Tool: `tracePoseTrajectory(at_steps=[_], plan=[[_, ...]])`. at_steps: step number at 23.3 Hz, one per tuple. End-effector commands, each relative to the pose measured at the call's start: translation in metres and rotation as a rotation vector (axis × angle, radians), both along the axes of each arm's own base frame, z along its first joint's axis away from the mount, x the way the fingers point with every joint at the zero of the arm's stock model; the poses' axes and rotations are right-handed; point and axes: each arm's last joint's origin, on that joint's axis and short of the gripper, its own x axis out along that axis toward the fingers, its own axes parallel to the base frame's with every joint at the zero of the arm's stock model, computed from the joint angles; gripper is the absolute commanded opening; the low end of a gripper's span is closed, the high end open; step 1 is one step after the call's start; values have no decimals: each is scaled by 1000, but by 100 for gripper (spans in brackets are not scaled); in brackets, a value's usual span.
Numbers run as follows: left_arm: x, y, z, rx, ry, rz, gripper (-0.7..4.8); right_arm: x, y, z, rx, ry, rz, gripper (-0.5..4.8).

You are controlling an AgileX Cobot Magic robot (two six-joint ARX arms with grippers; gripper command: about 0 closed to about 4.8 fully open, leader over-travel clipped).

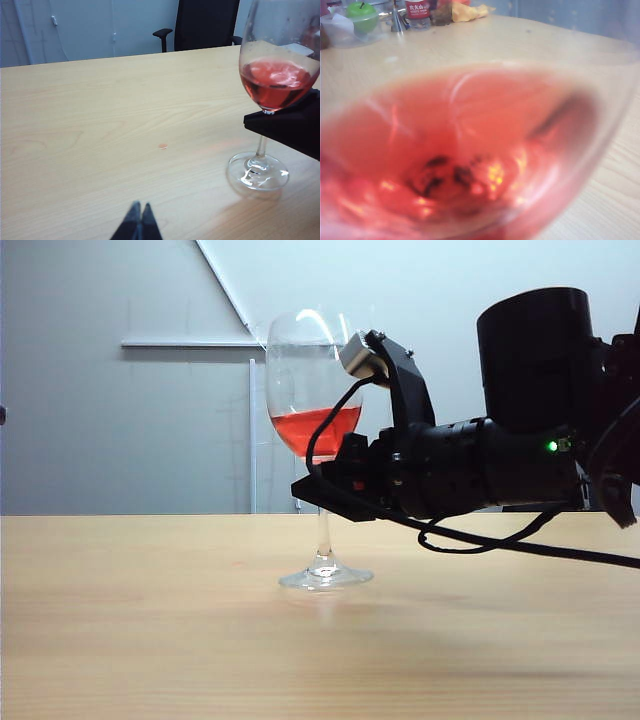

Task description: Gently pick up the goblet, rotate it counterclockwise for two full turns (viewing from above), and then place it back on the table.

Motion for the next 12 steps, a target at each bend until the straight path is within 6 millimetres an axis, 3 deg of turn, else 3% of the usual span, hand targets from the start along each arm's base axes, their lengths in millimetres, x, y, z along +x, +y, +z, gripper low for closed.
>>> tracePoseTrajectory(at_steps=[1, 12], plan=[[0, 0, 2, -1, -14, 0, -5, 3, 3, 10, 45, -73, 8, -4], [0, 0, 2, -1, -14, 0, -5, 9, 7, 9, 50, -79, 9, -4]])
